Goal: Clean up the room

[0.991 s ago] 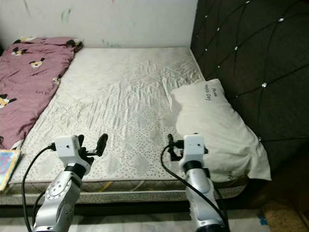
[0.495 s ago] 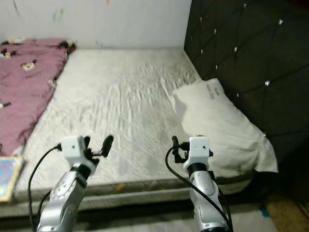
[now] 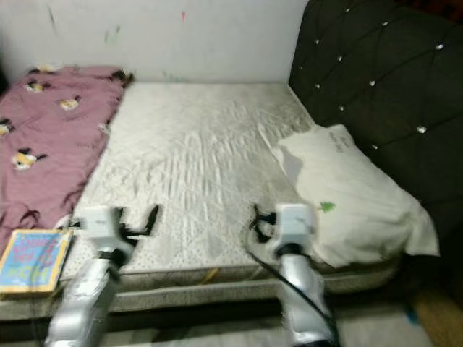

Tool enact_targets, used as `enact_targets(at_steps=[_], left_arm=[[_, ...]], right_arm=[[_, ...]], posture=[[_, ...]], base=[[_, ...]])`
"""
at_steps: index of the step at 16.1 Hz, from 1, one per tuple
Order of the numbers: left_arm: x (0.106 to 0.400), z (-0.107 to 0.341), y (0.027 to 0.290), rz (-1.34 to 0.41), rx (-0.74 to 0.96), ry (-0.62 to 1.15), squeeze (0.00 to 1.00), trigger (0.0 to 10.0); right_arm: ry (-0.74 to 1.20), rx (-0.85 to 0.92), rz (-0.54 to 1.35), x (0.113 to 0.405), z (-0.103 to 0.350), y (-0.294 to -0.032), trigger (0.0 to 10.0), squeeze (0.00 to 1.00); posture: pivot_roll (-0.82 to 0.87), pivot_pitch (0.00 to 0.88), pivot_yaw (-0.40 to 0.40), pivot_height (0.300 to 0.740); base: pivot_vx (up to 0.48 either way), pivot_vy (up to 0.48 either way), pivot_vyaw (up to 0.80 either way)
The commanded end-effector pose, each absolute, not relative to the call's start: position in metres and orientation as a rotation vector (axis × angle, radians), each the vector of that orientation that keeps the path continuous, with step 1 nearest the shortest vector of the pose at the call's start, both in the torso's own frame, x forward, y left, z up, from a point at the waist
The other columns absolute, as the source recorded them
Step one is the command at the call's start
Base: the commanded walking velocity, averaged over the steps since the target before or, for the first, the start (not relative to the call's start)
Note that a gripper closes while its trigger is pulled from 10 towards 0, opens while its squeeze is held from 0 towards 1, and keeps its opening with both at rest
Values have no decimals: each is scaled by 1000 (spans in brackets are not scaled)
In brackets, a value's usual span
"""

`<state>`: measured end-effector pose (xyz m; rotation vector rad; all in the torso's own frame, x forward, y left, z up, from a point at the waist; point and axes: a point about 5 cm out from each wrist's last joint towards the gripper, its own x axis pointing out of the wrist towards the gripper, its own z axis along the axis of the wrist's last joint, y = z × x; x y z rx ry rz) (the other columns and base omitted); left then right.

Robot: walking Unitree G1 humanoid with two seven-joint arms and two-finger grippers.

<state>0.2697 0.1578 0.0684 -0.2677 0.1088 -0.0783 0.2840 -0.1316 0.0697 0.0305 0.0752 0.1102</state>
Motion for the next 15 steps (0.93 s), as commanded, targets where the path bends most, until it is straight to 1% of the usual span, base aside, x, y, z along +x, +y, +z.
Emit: enact_targets(at_steps=[1,6,10,13,14,15], left_arm=[[272,73,151,-97,-277,96,0,10000],[273,74,151,-93,-277,91,0,10000],[274,76,151,-85,-271,74,0,10000],[275,77,151,-76,-251,59,0,10000],[275,77,151,-75,-252,59,0,10000],[275,77,151,-75,-253,59,0,10000]], right_arm=[[74,25,92,285,71,-139,10000,0],[79,28,95,286,71,-139,10000,0],[85,16,111,288,70,-139,10000,0],[89,-1,129,288,69,-137,10000,0],[91,6,128,288,69,-137,10000,0],[92,9,127,289,69,-138,10000,0]], posture=[[6,0,11,740],[10,0,8,740],[16,0,1,740],[21,0,-5,740],[21,0,-5,740],[20,0,-8,740]], base=[[0,480,0],[0,453,0],[0,0,0],[0,0,800],[274,0,538],[285,0,0]])
